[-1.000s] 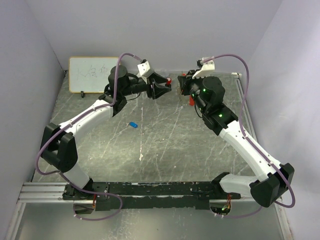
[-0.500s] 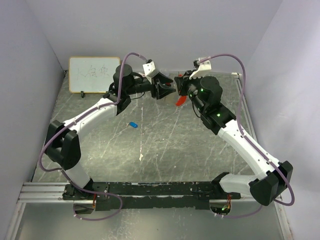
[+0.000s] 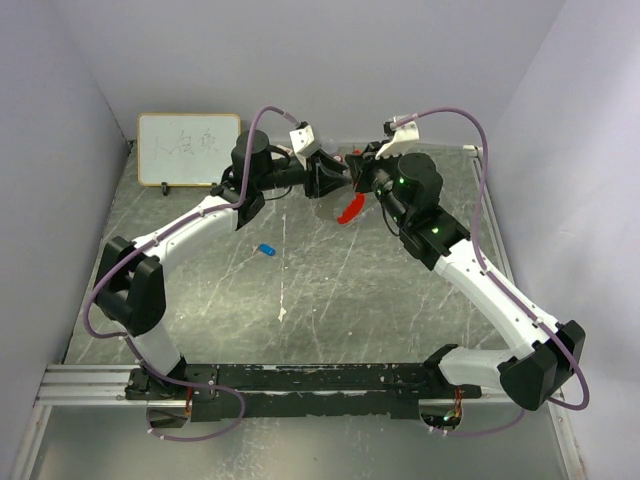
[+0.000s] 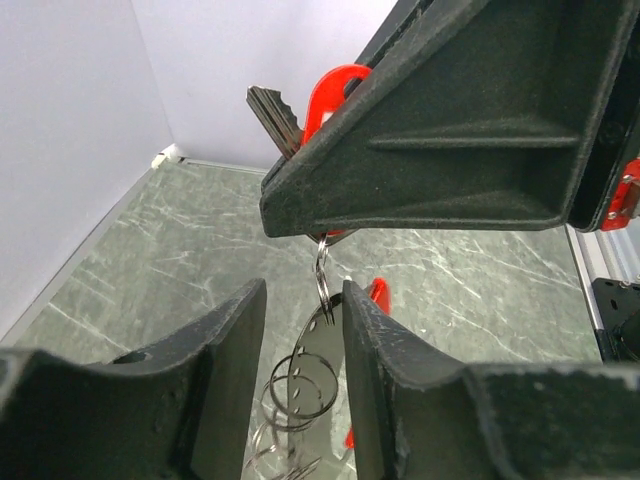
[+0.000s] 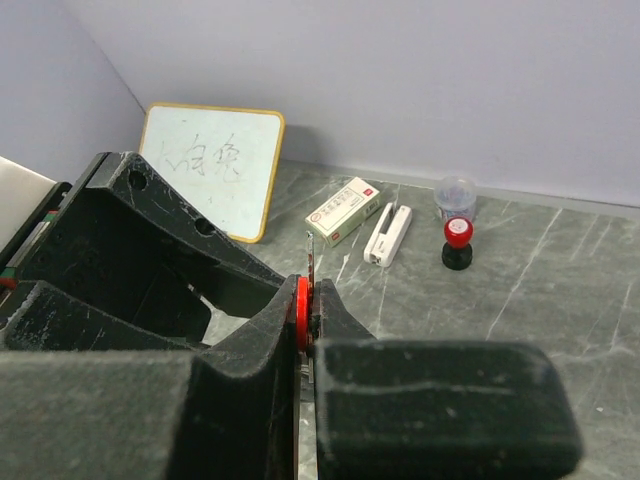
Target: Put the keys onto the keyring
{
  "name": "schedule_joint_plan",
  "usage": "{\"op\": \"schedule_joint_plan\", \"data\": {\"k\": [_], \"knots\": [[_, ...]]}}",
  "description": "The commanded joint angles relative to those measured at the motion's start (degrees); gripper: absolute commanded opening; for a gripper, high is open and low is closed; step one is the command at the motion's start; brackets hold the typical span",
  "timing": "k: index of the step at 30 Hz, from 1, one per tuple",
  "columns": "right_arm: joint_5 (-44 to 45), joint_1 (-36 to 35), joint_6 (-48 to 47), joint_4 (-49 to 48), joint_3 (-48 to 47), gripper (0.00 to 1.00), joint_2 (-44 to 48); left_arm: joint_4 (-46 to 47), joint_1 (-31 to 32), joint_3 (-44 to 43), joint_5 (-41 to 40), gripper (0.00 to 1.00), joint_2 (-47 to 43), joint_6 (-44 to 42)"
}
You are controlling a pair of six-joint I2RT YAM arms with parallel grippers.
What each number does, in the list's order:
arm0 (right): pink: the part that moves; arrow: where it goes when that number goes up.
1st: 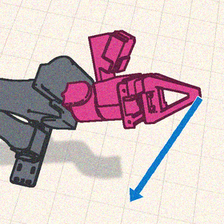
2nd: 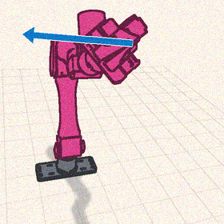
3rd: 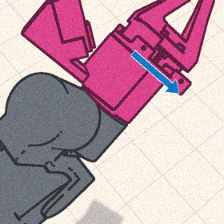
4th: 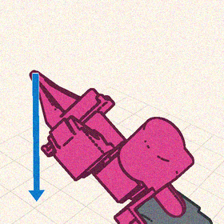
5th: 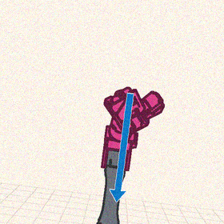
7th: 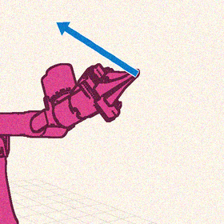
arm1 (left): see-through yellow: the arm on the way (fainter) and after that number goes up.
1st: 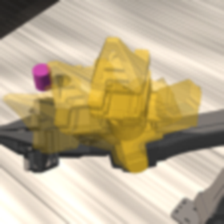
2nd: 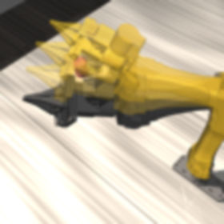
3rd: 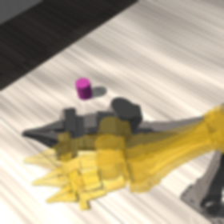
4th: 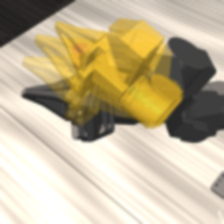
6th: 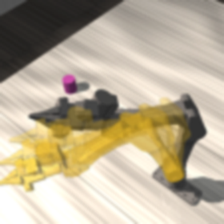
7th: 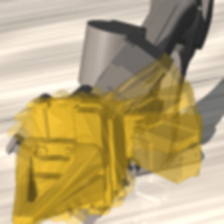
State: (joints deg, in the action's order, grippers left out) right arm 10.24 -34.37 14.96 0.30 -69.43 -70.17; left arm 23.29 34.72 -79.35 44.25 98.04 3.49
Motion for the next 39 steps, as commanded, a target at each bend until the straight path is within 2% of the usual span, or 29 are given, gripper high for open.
{"op": "schedule_joint_plan", "data": {"k": [1, 5, 9, 20, 27, 39], "knots": [[-0.05, -0.35, -0.29, -2.76, -2.03, 0.00, 0.21, 1.29, 0.45, -2.20, 2.07, 0.44, 0.13, 0.56], [0.34, -0.50, -0.33, -2.84, -1.85, 0.00, 0.38, 0.80, 0.47, -2.23, 2.08, 0.24, 0.01, 0.24], [0.87, -0.46, -0.26, -2.61, -1.86, 0.00, 0.52, 0.85, 0.52, -1.89, 2.05, 0.07, -0.28, 0.22], [5.31, 0.31, 2.85, -0.82, -0.88, 0.00, 0.03, 5.19, 0.44, 2.20, 1.41, 0.07, -3.86, -0.26], [3.90, 1.83, 5.74, -0.29, 0.80, 0.00, -0.78, 9.08, 0.43, 5.22, 0.66, 0.07, -6.54, -0.43], [1.40, 2.03, 6.28, -0.32, 0.02, 0.00, -1.43, 11.44, 0.39, 5.10, 2.42, 0.07, -6.22, -0.34]]}}
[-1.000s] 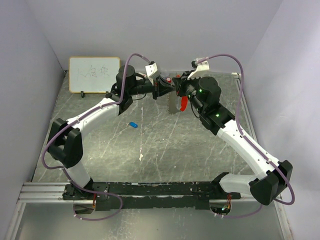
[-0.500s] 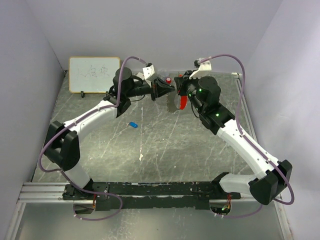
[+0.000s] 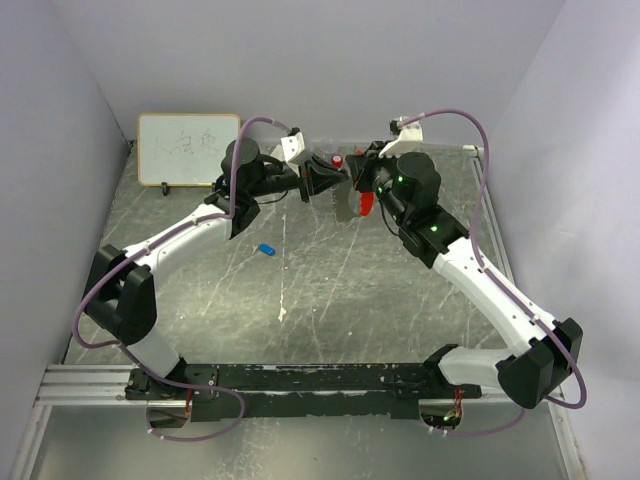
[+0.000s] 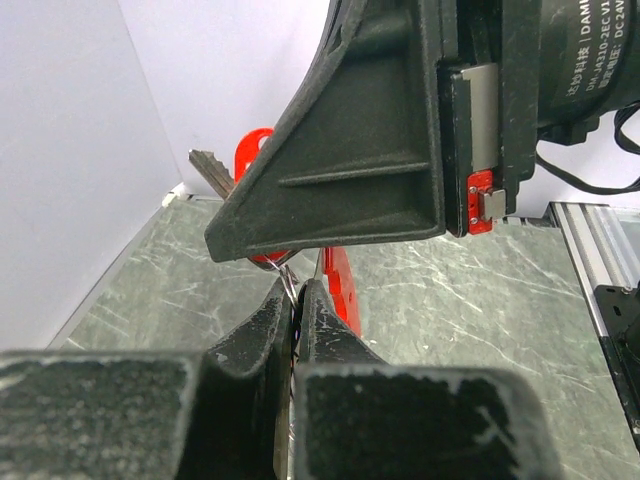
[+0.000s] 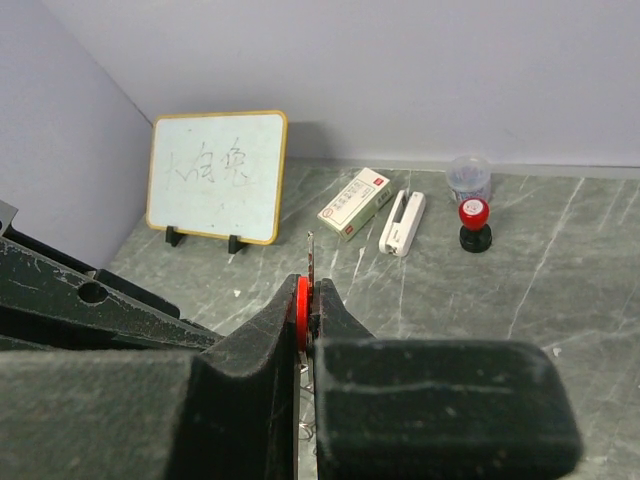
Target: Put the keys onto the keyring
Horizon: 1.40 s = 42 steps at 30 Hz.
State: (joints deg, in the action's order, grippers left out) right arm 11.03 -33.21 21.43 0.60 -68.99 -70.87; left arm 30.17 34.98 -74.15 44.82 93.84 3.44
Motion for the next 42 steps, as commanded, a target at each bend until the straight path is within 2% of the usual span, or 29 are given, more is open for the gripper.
{"op": "schedule_joint_plan", "data": {"k": [1, 9, 21, 42], "knots": [[0.46, 0.87, -0.19, -0.60, -0.57, 0.00, -0.83, 4.69, 0.17, -0.12, 1.95, 0.07, -1.96, -0.40], [-0.03, 0.87, -0.21, -0.37, -1.46, 0.00, -1.31, 5.01, 0.15, -0.62, 3.34, 0.07, -1.48, -2.77], [-1.09, 0.87, -1.37, -0.32, -4.40, 0.00, -1.18, -0.24, 0.15, -4.61, 6.77, 0.07, 0.78, -5.35], [-4.08, 0.87, -1.23, -0.04, -4.66, 0.00, 1.06, -1.92, 0.16, -7.24, 1.90, 0.07, 2.67, -3.85]]}}
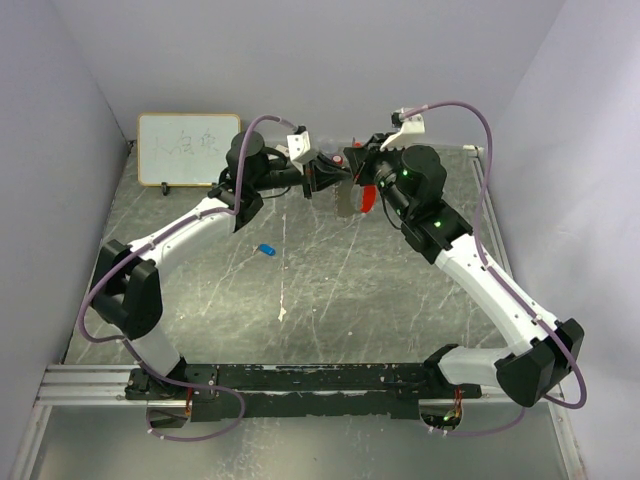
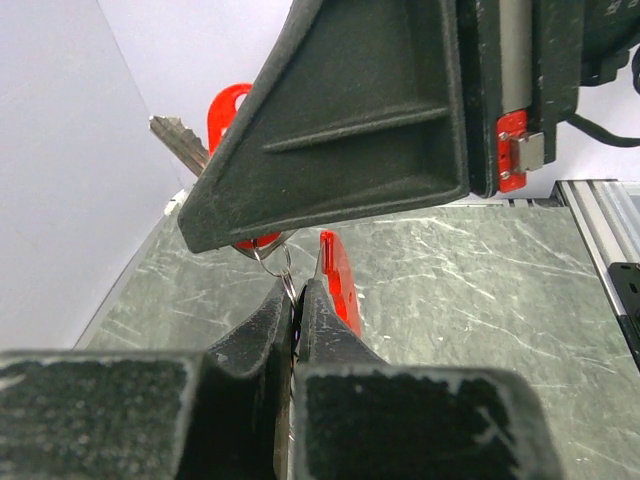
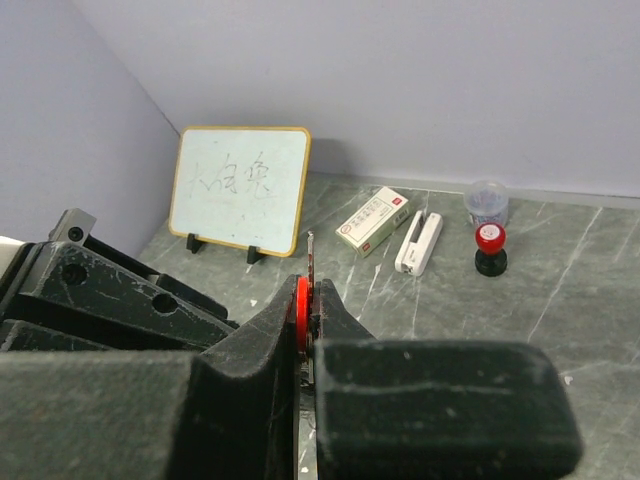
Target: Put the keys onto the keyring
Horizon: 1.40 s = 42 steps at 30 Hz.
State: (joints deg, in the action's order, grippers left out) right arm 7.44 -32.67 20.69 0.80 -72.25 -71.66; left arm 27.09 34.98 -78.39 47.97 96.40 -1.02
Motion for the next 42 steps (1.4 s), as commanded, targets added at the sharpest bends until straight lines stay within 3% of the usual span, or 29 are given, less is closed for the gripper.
{"op": "schedule_joint_plan", "data": {"k": [1, 34, 35, 36, 37, 38, 42], "knots": [[-0.56, 0.32, -0.45, -0.21, -1.33, 0.00, 1.88, 1.32, 0.15, -3.00, -1.63, 0.07, 0.06, 0.77], [-0.96, 0.23, -1.05, 0.08, -2.46, 0.00, 1.73, 2.37, 0.17, -3.09, -3.02, 0.07, 0.65, 1.90], [-0.83, 0.24, -1.08, 0.08, -2.53, 0.00, 1.82, 1.74, 0.17, -3.31, -3.30, 0.15, 0.78, 2.01], [-0.65, 0.26, -1.22, 0.08, -2.62, 0.00, 1.91, 1.07, 0.17, -3.42, -4.03, 0.41, 1.01, 2.17], [-0.25, 0.24, -1.43, 0.20, -2.82, 0.00, 1.91, 0.74, 0.13, -3.21, -5.13, 0.80, 0.99, 2.46], [0.14, 0.23, -1.72, 0.38, -2.95, 0.00, 1.95, 0.92, 0.17, -2.62, -5.81, 0.98, 0.77, 2.70], [1.80, 0.23, -2.93, 1.25, -3.60, 0.00, 1.87, 4.28, -0.17, 2.51, -10.70, 1.00, -1.76, 4.01]]}}
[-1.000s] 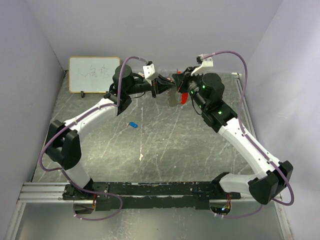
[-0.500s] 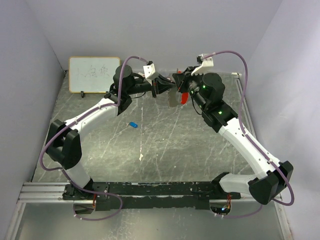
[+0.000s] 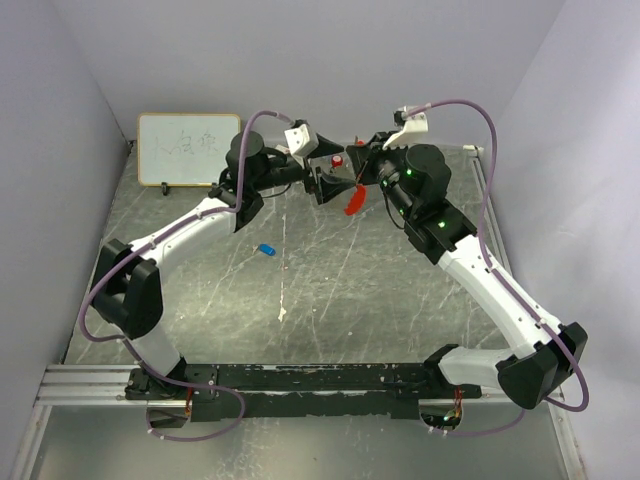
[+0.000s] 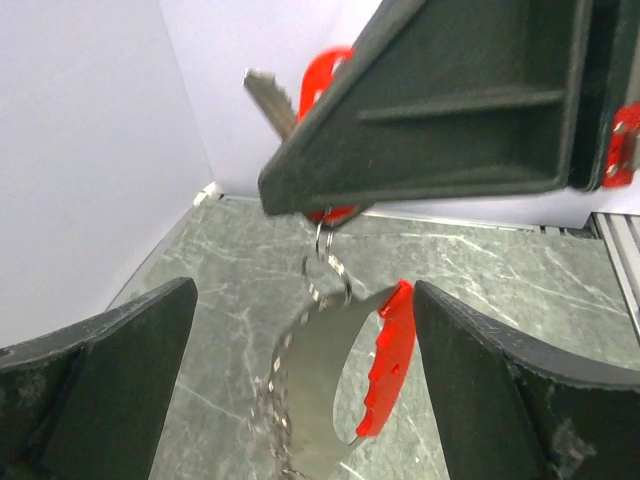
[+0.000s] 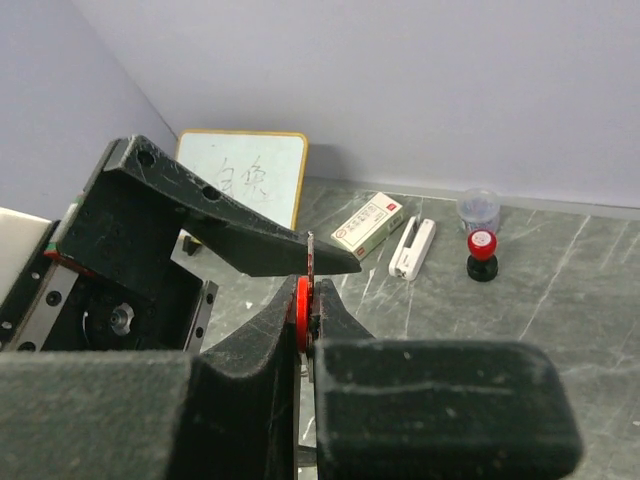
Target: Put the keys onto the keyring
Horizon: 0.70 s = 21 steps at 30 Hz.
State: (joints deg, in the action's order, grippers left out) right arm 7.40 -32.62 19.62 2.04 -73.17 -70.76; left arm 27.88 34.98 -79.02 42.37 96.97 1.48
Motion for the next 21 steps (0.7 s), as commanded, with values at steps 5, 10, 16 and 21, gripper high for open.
{"op": "schedule_joint_plan", "data": {"k": [5, 10, 16, 21], "knots": [[3.81, 0.17, -3.18, 0.43, -2.00, 0.00, 1.45, 2.27, -1.04, 7.13, -8.82, 1.00, -5.82, 1.65], [5.25, 0.18, -4.85, 1.52, -1.59, 0.00, 1.31, 4.72, -1.66, 16.26, -15.02, 1.00, -10.54, 4.18], [7.01, 0.19, -6.08, 2.46, 1.00, 0.00, 1.95, 5.70, -3.50, 24.90, -18.78, 1.00, -13.75, 9.43], [7.24, 0.20, -5.47, 2.14, 3.23, 0.00, 2.83, 3.99, -4.47, 28.80, -20.22, 1.00, -14.30, 11.65]]}}
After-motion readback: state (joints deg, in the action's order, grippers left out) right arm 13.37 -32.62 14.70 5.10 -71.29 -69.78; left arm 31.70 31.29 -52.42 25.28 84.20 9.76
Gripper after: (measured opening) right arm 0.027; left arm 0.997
